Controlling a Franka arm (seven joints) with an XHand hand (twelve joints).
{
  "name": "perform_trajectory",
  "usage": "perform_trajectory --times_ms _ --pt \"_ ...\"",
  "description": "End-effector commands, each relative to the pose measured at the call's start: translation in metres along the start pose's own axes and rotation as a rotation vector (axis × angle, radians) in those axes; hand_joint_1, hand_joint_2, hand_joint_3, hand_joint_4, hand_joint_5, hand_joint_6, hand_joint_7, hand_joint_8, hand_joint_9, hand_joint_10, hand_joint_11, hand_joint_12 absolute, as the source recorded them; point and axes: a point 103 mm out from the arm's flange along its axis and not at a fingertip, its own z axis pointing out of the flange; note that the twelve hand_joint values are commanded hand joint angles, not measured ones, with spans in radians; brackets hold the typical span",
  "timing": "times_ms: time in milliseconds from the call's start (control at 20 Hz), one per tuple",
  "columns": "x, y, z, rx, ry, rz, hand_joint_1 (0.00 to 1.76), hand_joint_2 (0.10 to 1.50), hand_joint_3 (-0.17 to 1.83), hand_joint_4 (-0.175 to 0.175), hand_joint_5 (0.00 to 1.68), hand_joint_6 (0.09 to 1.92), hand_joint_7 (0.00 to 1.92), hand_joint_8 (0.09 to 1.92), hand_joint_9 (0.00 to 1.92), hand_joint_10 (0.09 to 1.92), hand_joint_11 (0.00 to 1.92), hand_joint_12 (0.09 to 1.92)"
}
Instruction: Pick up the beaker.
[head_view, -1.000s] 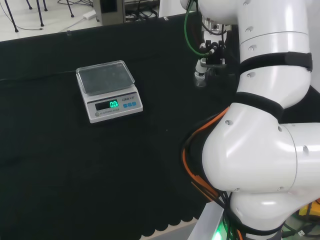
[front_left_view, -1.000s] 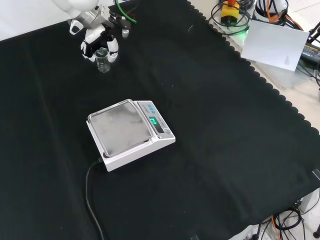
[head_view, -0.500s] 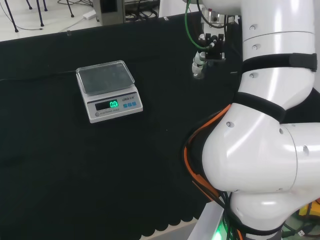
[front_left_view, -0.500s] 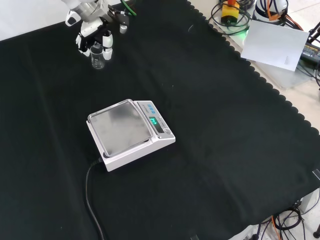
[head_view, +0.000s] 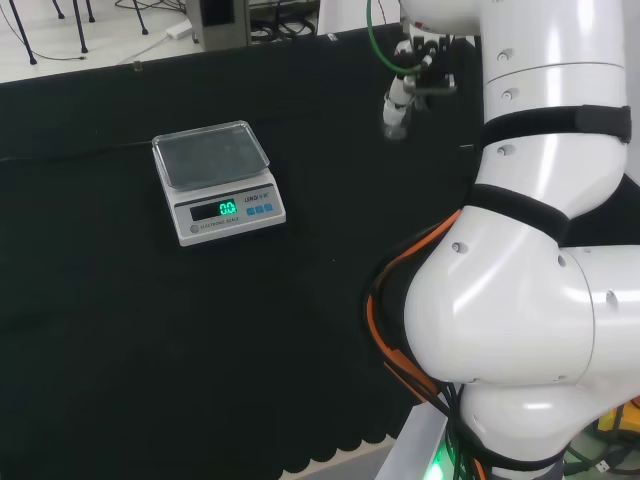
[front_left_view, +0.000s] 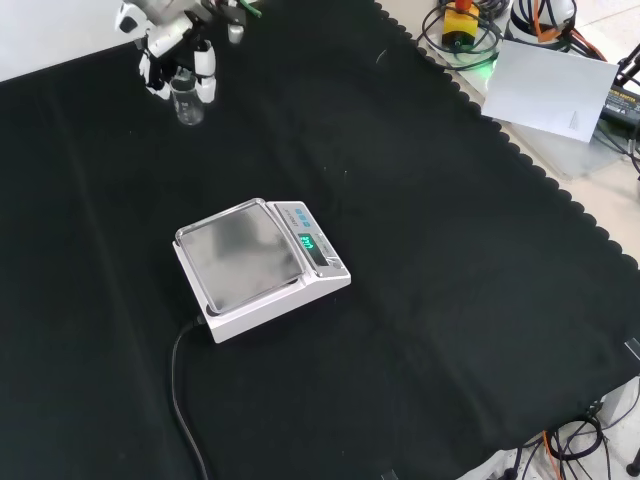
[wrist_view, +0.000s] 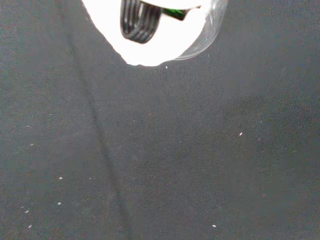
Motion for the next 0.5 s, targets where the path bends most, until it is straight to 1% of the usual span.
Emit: perform_trajectory --times_ms 50,200,500 --pt "0.006 -0.038 -0.049 -0.006 -0.109 -0.085 1.23 1.18 0.03 -0.175 0.82 1.26 0.84 1.27 1.04 1.08 1.09 0.99" --pt "0.009 -0.055 -0.064 -0.036 -0.15 -0.1 1.23 1.18 0.03 -0.175 0.82 1.25 0.84 1.26 1.04 1.09 1.09 1.0" --pt "0.014 -0.095 -0.095 -0.1 -0.182 -0.13 1.23 1.18 0.02 -0.175 0.83 1.24 0.85 1.25 1.05 1.09 1.09 1.0"
